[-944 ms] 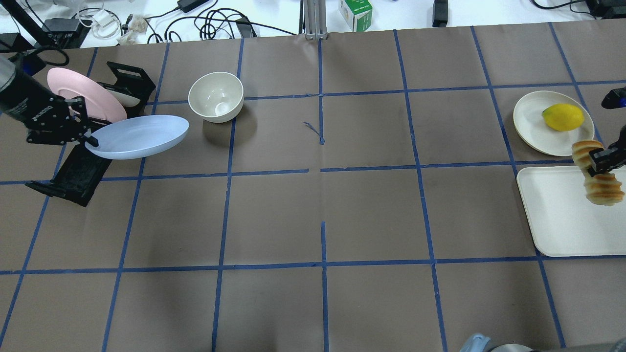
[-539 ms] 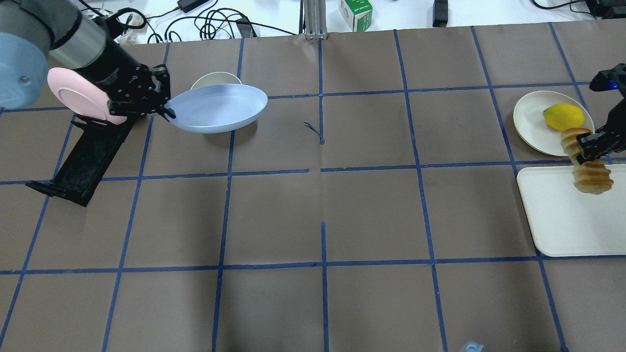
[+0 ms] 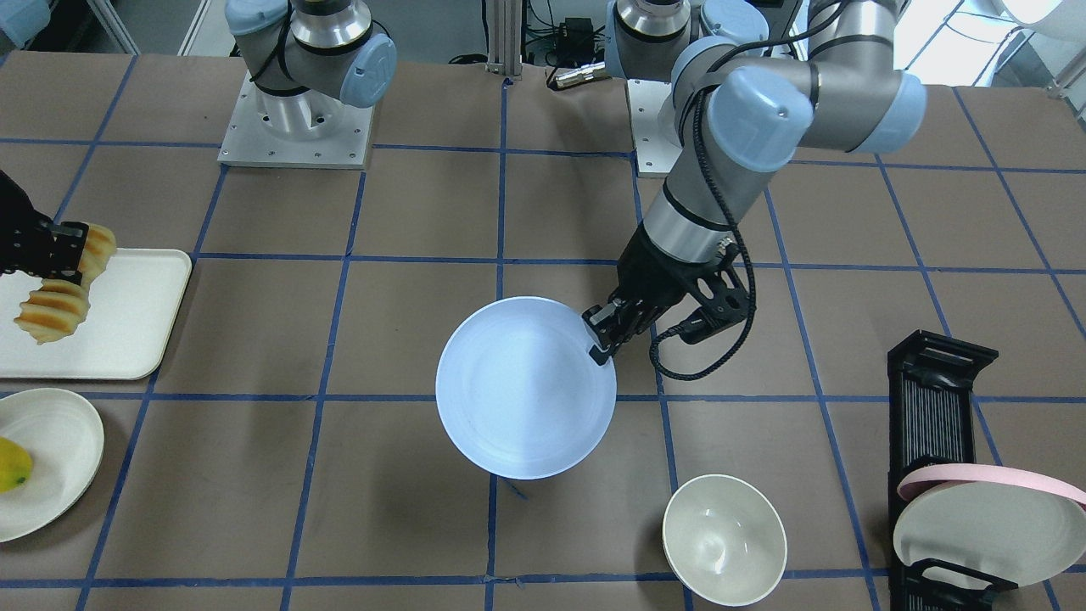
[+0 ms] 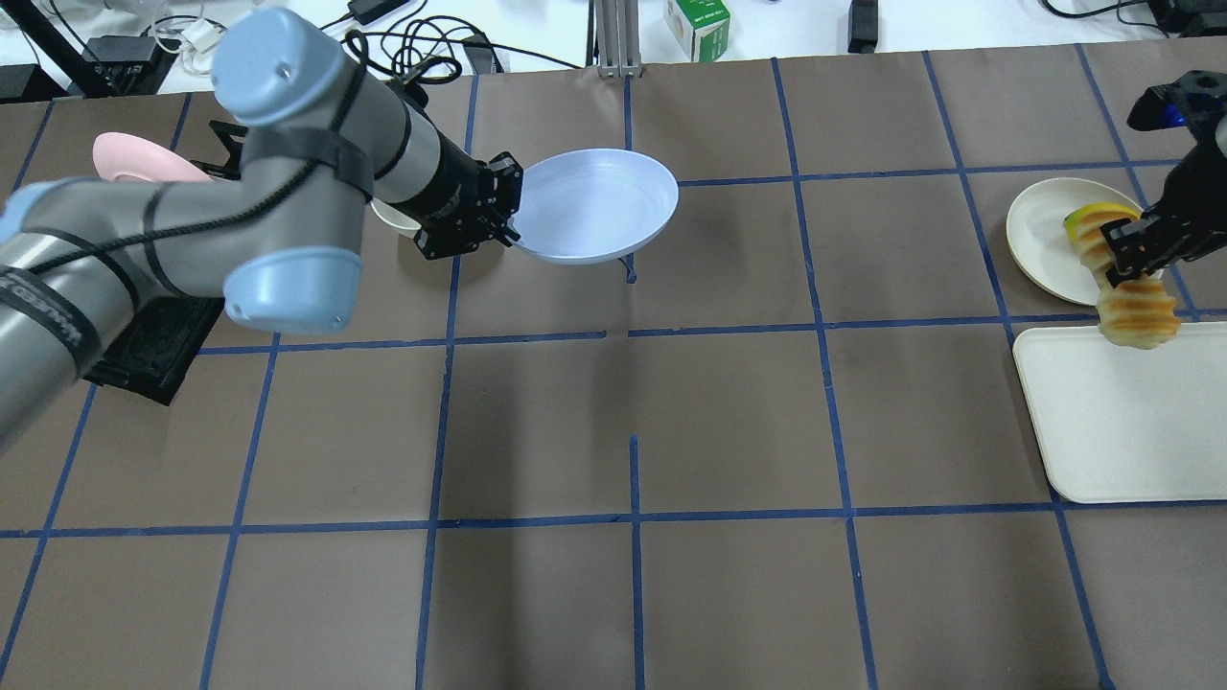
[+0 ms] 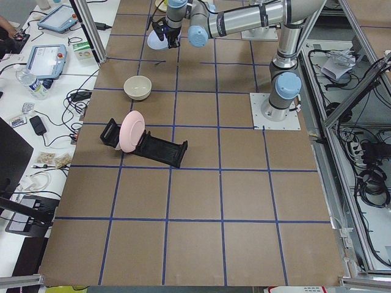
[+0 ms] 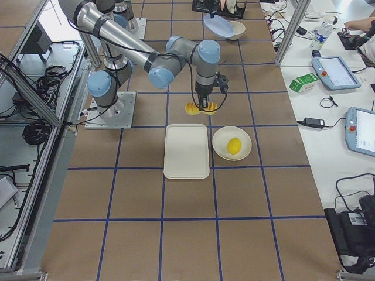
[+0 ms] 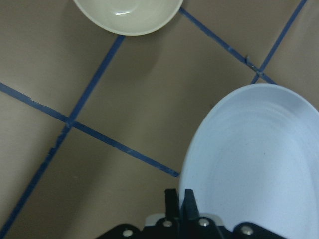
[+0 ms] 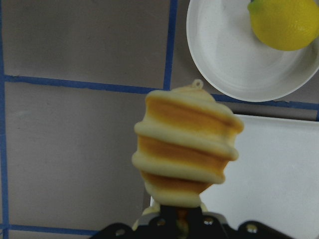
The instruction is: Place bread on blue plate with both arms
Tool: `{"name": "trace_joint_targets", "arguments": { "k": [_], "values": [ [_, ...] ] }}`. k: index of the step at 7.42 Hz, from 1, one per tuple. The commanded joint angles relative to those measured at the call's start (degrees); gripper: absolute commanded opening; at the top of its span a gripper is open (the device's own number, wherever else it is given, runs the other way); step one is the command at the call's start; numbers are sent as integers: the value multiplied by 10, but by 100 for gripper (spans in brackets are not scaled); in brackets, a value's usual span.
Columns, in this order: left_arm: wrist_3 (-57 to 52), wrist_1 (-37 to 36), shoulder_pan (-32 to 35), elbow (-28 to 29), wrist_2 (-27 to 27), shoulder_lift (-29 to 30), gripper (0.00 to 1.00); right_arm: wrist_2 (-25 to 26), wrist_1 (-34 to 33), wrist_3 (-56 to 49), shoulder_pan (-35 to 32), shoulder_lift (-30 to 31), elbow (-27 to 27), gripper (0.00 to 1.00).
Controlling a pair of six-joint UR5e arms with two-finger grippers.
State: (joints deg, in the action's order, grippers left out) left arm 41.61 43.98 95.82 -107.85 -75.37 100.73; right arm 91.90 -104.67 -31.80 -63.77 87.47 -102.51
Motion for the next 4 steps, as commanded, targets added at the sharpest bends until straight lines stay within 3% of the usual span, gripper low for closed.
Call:
{"name": "trace_joint_targets", "arguments": {
  "k": [1,2,4],
  "values": [
    [7,-185,25,-123,-19,24,0,-4,33,31,-31,4,36,0],
    [5,-224,33,-132,-33,42,0,-6,71,31,-36,4,54,0],
    [15,-245,69,-133,-77,63,0,-56,83,80,-54,-25,57,0]
  ]
}}
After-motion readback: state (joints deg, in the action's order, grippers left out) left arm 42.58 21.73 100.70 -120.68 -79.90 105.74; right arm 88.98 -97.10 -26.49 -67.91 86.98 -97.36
